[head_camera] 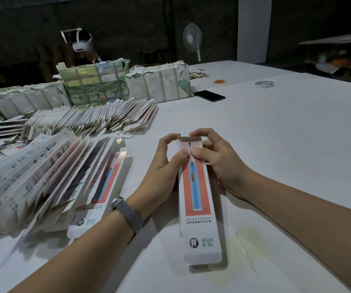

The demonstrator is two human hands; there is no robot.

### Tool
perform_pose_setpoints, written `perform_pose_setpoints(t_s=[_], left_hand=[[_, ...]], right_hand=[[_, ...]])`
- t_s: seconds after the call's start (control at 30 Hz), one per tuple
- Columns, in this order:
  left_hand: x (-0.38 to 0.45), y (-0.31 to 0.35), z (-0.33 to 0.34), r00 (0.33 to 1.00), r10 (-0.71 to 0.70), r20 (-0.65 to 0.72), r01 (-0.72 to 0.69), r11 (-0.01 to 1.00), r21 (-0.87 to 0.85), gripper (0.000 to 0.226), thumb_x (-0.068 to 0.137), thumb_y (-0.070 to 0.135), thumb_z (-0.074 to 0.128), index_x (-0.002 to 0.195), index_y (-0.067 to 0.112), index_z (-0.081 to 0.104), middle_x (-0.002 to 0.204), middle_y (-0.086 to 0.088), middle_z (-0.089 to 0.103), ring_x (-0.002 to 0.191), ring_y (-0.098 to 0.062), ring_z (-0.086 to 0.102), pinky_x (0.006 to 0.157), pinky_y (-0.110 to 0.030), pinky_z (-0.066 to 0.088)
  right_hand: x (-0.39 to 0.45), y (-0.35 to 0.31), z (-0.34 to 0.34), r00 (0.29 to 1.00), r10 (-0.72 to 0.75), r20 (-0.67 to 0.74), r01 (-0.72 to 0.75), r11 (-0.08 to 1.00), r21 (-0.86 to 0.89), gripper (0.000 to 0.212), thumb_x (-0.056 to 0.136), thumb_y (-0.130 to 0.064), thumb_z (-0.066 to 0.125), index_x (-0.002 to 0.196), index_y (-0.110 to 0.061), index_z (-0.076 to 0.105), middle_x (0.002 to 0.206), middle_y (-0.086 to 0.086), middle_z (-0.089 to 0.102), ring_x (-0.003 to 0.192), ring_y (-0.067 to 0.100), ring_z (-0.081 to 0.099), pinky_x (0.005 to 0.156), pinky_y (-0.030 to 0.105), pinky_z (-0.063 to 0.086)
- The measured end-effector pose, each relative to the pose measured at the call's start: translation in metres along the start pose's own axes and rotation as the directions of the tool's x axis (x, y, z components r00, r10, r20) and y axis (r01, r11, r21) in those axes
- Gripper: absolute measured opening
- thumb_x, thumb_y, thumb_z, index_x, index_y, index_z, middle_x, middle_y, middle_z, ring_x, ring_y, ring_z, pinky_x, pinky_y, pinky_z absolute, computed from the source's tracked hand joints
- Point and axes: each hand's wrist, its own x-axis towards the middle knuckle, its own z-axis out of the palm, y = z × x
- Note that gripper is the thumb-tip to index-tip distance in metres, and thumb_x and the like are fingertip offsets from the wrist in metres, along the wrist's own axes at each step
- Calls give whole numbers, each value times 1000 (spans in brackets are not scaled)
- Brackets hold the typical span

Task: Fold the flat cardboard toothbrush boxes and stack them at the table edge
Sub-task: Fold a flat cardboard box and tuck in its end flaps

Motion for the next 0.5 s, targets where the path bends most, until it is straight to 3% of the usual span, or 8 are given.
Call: perform_pose_setpoints(t_s=[0.17,0.27,0.5], left_hand=[[-1,1,3,997,-18,77,11,996,87,28,90,51,55,116,54,44,95,-6,78,82,-28,77,73,-36,61],[0,1,5,996,-30,87,21,994,104,34,89,52,55,121,51,43,96,-6,78,83,-29,77,77,-41,62],[-2,6,5,993,-58,98,44,989,142,38,91,53,53,126,50,37,92,-2,77,79,-24,77,72,-31,61]], right_hand=[[2,-4,0,995,59,-82,-54,996,68,20,98,-35,61,80,-28,57,79,7,67,61,22,68,61,33,58],[3,-5,1,988,82,-133,-77,996,42,22,97,-32,63,77,-25,55,71,5,66,56,20,65,56,30,58],[3,-5,3,976,84,-199,-89,996,-14,14,97,-28,63,88,-17,66,74,3,71,61,20,70,63,29,61]])
